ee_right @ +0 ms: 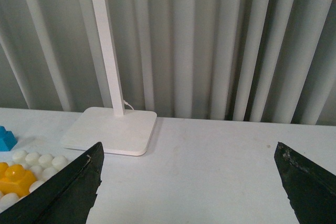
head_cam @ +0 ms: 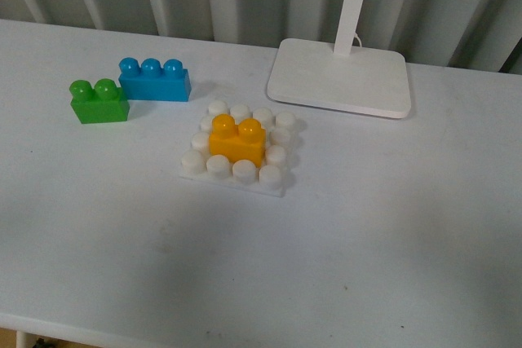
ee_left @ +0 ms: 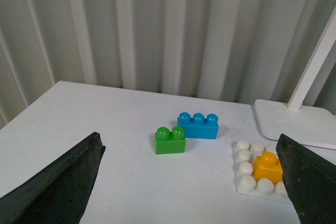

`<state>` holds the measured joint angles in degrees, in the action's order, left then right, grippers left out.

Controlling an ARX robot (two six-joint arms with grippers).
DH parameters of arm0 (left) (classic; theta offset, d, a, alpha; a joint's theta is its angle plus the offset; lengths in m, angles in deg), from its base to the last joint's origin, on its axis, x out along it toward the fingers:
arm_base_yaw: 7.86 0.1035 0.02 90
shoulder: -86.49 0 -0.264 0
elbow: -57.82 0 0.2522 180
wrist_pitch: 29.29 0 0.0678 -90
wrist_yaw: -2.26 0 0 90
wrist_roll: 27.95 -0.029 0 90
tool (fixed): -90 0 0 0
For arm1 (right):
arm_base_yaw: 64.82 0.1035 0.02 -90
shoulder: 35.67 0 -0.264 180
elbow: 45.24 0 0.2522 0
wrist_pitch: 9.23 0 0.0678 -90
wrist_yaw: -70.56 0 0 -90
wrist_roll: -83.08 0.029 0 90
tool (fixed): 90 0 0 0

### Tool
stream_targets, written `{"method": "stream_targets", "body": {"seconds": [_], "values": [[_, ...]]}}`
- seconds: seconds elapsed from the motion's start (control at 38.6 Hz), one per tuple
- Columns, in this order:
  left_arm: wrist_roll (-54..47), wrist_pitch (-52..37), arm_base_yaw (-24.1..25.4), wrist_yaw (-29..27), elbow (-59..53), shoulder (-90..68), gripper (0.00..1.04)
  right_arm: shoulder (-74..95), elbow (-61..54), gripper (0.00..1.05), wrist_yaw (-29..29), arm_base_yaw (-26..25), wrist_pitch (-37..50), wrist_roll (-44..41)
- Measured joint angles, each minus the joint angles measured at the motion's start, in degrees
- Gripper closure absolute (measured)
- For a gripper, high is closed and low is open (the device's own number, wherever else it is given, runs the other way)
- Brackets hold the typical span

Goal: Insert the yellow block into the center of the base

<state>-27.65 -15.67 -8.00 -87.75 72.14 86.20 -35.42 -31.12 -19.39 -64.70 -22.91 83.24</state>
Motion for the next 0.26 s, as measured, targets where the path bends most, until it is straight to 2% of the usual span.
{"method": "stream_targets", "body": {"seconds": [0.26], "values": [[0.0, 0.0, 0.0, 0.0, 0.0, 0.0, 0.06, 0.0, 0.0, 0.09, 0.0, 0.0, 0.0, 0.0]]}}
